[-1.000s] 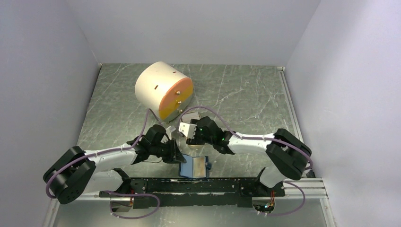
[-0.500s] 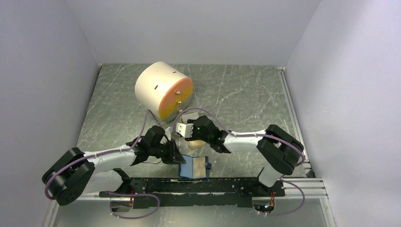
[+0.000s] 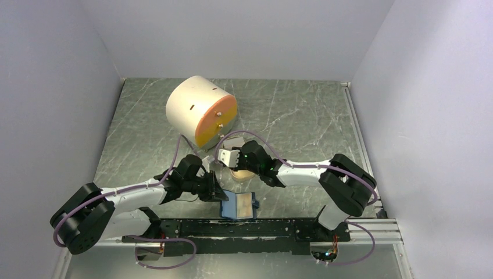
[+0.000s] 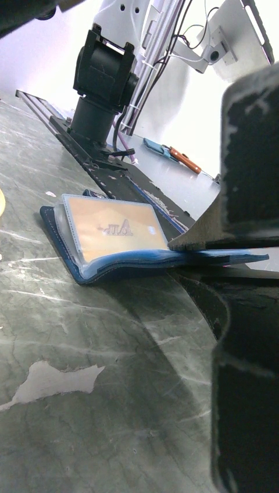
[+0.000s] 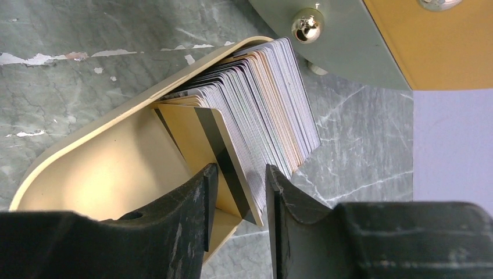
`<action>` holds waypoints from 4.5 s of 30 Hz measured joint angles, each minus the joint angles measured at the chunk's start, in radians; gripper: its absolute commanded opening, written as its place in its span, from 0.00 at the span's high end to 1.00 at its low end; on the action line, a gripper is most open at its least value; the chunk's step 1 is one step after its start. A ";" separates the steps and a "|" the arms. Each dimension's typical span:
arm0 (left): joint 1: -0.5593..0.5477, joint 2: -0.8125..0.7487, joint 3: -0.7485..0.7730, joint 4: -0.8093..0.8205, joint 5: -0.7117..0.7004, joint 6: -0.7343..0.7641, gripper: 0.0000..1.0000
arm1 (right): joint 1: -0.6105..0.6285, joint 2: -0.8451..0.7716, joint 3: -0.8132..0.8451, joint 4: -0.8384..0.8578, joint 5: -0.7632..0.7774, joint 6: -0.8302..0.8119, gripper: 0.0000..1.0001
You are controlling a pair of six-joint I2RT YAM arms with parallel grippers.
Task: Put the credit cards into the card holder
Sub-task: Pick up the credit card from the storage box, then insert the credit card into the card holder.
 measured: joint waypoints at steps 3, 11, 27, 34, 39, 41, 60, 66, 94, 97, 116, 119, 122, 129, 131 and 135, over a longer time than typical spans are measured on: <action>0.000 0.000 0.000 0.000 0.000 0.000 0.81 | -0.002 -0.006 0.000 -0.005 -0.003 0.000 0.62; 0.000 0.000 0.000 0.001 0.000 -0.003 0.81 | -0.006 -0.007 0.013 -0.035 -0.018 0.004 0.66; 0.000 0.000 -0.001 0.002 0.000 -0.006 0.82 | -0.024 -0.019 0.047 -0.109 -0.043 0.003 0.75; 0.000 0.000 -0.002 0.003 0.000 -0.010 0.82 | -0.026 -0.029 0.057 -0.147 -0.060 -0.001 0.91; 0.000 0.000 -0.002 0.003 0.000 -0.010 0.82 | -0.026 -0.030 0.064 -0.187 -0.082 -0.001 0.97; 0.000 0.000 -0.002 0.003 0.000 -0.010 0.83 | -0.027 -0.033 0.071 -0.203 -0.091 0.000 1.00; 0.000 -0.005 -0.003 0.016 -0.007 -0.033 0.91 | -0.031 -0.170 0.126 -0.380 -0.172 0.148 1.00; 0.000 -0.005 -0.018 0.090 -0.007 -0.063 0.91 | -0.031 -0.231 0.195 -0.459 -0.161 0.373 1.00; 0.017 -0.050 -0.019 -0.036 -0.091 -0.012 0.86 | -0.023 -0.718 -0.258 -0.397 -0.281 1.647 1.00; 0.017 -0.048 -0.019 -0.045 -0.097 -0.002 0.87 | -0.017 -0.709 -0.300 -0.345 -0.299 1.704 1.00; 0.018 0.069 -0.039 0.066 -0.055 0.013 0.84 | 0.057 -0.555 -0.494 -0.126 -0.261 1.864 1.00; 0.018 0.072 -0.039 0.069 -0.049 0.014 0.84 | 0.057 -0.547 -0.517 -0.076 -0.262 1.884 1.00; 0.018 0.080 -0.039 0.071 -0.046 0.014 0.84 | 0.057 -0.528 -0.542 -0.005 -0.272 1.909 1.00; 0.020 0.098 -0.039 0.075 -0.042 0.020 0.84 | 0.056 -0.496 -0.601 0.130 -0.286 1.964 1.00; 0.020 0.098 -0.039 0.075 -0.042 0.021 0.84 | 0.056 -0.496 -0.608 0.148 -0.288 1.976 1.00; 0.020 0.098 -0.039 0.075 -0.042 0.024 0.86 | 0.056 -0.511 -0.609 0.152 -0.290 1.984 1.00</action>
